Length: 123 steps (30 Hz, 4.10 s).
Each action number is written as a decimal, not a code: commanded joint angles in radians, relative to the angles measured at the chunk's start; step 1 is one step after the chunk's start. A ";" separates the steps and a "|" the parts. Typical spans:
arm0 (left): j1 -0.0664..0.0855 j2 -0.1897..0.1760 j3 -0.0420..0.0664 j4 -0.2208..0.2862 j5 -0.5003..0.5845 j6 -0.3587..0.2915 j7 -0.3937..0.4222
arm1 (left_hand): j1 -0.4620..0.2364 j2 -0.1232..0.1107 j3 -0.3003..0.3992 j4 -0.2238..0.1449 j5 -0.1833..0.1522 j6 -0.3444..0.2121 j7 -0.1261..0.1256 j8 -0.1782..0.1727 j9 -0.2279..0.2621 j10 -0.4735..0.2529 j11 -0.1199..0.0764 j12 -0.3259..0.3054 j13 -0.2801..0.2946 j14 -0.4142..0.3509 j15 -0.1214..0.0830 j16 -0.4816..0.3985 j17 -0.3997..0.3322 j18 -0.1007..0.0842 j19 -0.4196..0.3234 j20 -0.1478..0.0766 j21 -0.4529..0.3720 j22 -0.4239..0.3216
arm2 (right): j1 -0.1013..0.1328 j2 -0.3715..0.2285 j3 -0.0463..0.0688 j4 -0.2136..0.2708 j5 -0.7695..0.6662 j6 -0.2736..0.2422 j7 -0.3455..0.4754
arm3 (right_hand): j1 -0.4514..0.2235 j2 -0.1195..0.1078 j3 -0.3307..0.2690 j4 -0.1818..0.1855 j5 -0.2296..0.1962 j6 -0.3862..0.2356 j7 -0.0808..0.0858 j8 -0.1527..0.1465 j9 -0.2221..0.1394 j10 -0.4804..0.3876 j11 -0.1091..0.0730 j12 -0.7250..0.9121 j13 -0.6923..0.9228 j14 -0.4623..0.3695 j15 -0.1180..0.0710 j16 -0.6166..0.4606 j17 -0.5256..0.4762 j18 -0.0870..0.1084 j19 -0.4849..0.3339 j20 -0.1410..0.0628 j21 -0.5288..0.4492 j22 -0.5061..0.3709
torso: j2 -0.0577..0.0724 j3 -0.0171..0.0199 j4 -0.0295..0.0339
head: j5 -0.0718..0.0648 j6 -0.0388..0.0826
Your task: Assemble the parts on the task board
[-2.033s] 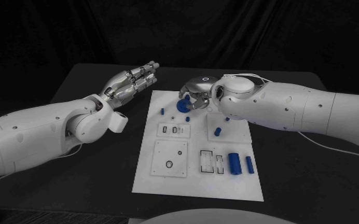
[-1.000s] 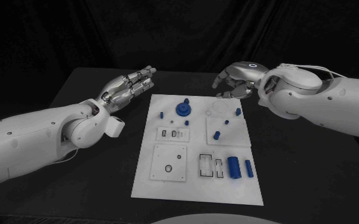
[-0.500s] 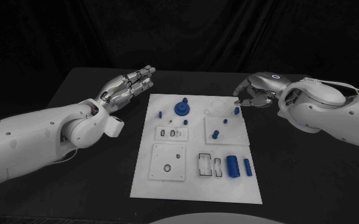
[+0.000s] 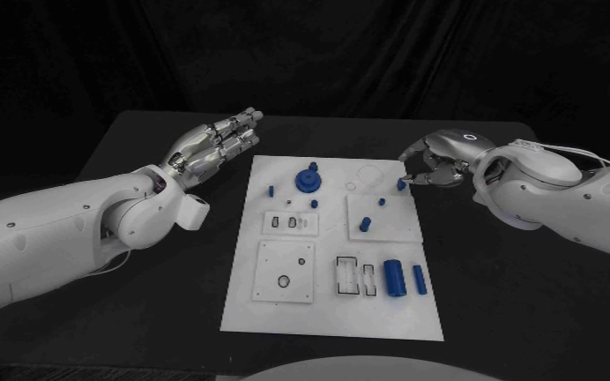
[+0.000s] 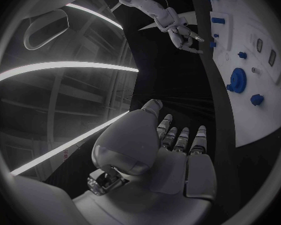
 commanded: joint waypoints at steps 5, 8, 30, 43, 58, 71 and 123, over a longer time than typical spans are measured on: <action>-0.001 0.001 0.001 0.001 -0.001 0.010 0.011 | -0.003 -0.005 0.007 0.000 0.007 0.002 0.002 0.004 0.001 0.002 0.005 -0.003 -0.002 0.000 0.008 -0.004 -0.001 0.019 -0.001 0.008 0.005 0.001 | -0.012 0.013 0.001 -0.020 -0.020 0.001 -0.024 | 0.007 -0.005 -0.004 -0.006 -0.013 -0.007 0.003 0.002 -0.002 0.081 0.006 0.007 0.058 0.071 -0.011 0.011 0.008 -0.007 0.055 -0.006 0.009 0.222 | -0.001 -0.0003 -0.0004 | 0.002 -0.005; -0.002 0.001 0.001 0.001 -0.001 0.012 0.011 | -0.003 -0.005 0.007 0.000 0.007 0.002 0.002 0.004 0.001 0.002 0.005 -0.003 -0.002 0.000 0.008 -0.004 -0.001 0.019 -0.001 0.008 0.005 0.001 | -0.015 0.017 0.001 -0.025 -0.020 0.004 -0.028 | 0.012 -0.006 -0.003 -0.010 -0.021 0.002 0.006 0.008 -0.001 0.081 0.009 0.012 0.061 0.070 -0.011 0.017 0.010 -0.008 0.056 -0.007 0.013 0.223 | -0.002 -0.0005 -0.0006 | 0.003 -0.006; -0.003 0.001 0.001 -0.002 -0.001 0.015 0.012 | -0.004 -0.005 0.010 -0.002 0.008 0.001 0.003 0.003 0.001 0.002 0.006 -0.003 -0.002 0.000 0.008 -0.004 -0.001 0.019 0.000 0.009 0.005 0.001 | -0.040 0.036 0.001 -0.053 -0.021 0.025 -0.042 | 0.006 -0.007 -0.011 -0.007 -0.054 0.026 0.011 0.021 0.008 0.078 0.019 0.010 0.055 0.065 -0.008 0.020 0.002 -0.007 0.052 -0.006 0.010 0.221 | -0.001 -0.0006 0.0001 | 0.000 -0.015; -0.004 0.002 0.001 -0.004 -0.001 0.018 0.013 | -0.005 -0.005 0.012 -0.003 0.008 -0.002 0.003 0.003 0.001 0.002 0.006 -0.003 -0.002 0.000 0.009 -0.004 -0.001 0.019 0.000 0.009 0.005 0.001 | -0.051 0.048 0.001 -0.068 -0.021 0.023 -0.035 | 0.005 -0.007 -0.014 -0.003 -0.067 0.047 0.013 0.033 0.017 0.076 0.023 0.014 0.056 0.063 -0.006 0.023 0.000 -0.007 0.052 -0.004 0.012 0.221 | -0.001 -0.0006 0.0002 | 0.002 -0.019; -0.005 0.003 0.001 -0.006 -0.001 0.025 0.011 | -0.006 -0.007 0.014 -0.006 0.007 -0.003 0.004 0.002 0.000 0.002 0.007 -0.003 -0.002 0.000 0.010 -0.004 -0.001 0.018 -0.001 0.010 0.004 0.001 | -0.056 0.059 0.001 -0.079 -0.021 0.019 -0.028 | 0.018 -0.003 -0.011 -0.008 -0.064 0.077 0.011 0.050 0.035 0.074 0.022 0.016 0.056 0.061 -0.007 0.024 -0.006 -0.007 0.051 -0.004 0.013 0.221 | -0.001 -0.0007 0.0008 | 0.004 -0.019; -0.006 0.004 0.001 -0.009 -0.001 0.030 0.010 | -0.008 -0.011 0.016 -0.009 0.007 -0.004 0.004 0.002 0.000 0.002 0.008 -0.003 -0.002 0.000 0.011 -0.004 -0.001 0.018 0.000 0.010 0.004 0.001 | -0.056 0.066 0.001 -0.090 -0.021 0.021 -0.027 | 0.028 0.008 -0.005 -0.013 -0.014 0.102 0.009 0.066 0.060 0.071 0.022 0.016 0.051 0.058 -0.008 0.025 -0.015 -0.007 0.049 -0.005 0.013 0.221 | -0.001 -0.0010 0.0000 | 0.003 -0.020; -0.008 0.005 0.001 -0.013 -0.001 0.039 -0.002 | -0.010 -0.015 0.020 -0.014 0.007 -0.004 0.006 0.002 0.000 0.002 0.009 -0.003 -0.002 0.000 0.012 -0.004 -0.001 0.018 0.000 0.011 0.004 0.001 | -0.058 0.089 0.001 -0.110 -0.021 0.002 -0.012 | 0.051 0.038 0.015 -0.036 0.038 0.177 -0.009 0.106 0.123 0.068 0.009 0.024 0.051 0.055 -0.016 0.031 -0.024 -0.007 0.048 -0.011 0.016 0.221 | -0.001 -0.0004 0.0005 | 0.004 -0.029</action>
